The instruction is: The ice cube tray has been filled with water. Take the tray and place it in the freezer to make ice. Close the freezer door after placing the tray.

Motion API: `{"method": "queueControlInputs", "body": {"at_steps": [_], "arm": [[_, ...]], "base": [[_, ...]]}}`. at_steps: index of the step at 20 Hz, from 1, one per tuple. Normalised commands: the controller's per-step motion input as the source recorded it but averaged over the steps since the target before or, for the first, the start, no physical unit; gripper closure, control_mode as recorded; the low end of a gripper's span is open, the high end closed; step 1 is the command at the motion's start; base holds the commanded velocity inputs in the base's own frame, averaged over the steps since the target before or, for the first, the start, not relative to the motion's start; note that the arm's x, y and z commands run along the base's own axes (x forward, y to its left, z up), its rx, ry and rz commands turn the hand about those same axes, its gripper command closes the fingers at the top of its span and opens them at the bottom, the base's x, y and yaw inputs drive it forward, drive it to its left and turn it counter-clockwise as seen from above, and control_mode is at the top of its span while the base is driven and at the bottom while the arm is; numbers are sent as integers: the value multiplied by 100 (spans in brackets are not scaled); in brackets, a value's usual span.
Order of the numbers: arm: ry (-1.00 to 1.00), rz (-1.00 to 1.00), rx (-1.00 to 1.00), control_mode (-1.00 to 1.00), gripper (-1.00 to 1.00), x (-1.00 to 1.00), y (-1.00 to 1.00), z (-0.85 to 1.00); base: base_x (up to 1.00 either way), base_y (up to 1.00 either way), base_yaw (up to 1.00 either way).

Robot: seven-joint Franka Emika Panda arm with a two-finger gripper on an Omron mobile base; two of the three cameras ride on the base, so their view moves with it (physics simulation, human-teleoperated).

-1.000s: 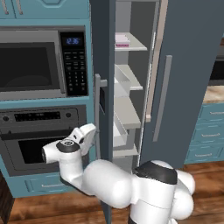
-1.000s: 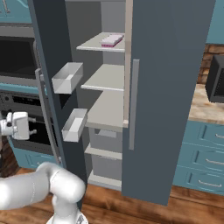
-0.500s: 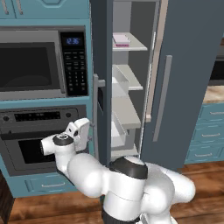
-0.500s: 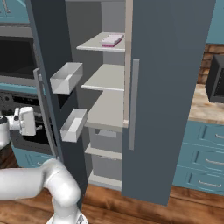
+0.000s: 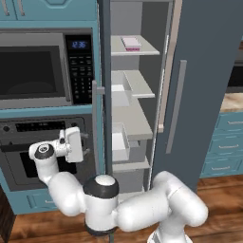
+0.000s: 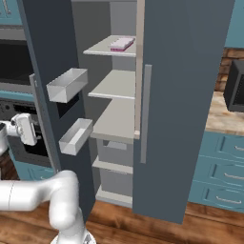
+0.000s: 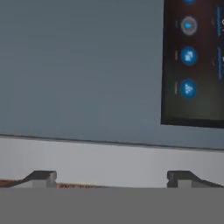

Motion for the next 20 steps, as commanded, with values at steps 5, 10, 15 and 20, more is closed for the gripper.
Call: {"method": "queueControlInputs", "body": {"at_steps": [5, 10, 15, 20], "arm": [[21, 0, -4, -100, -100, 35, 3, -8], [54, 2, 6, -100, -100, 46, 0, 2], [75, 12, 8, -100, -100, 60, -3, -21], [71, 22, 10, -100, -100, 100, -7, -52]], "base": [[0, 0, 0], [0, 0, 0], [0, 0, 0], [0, 0, 0]]}}
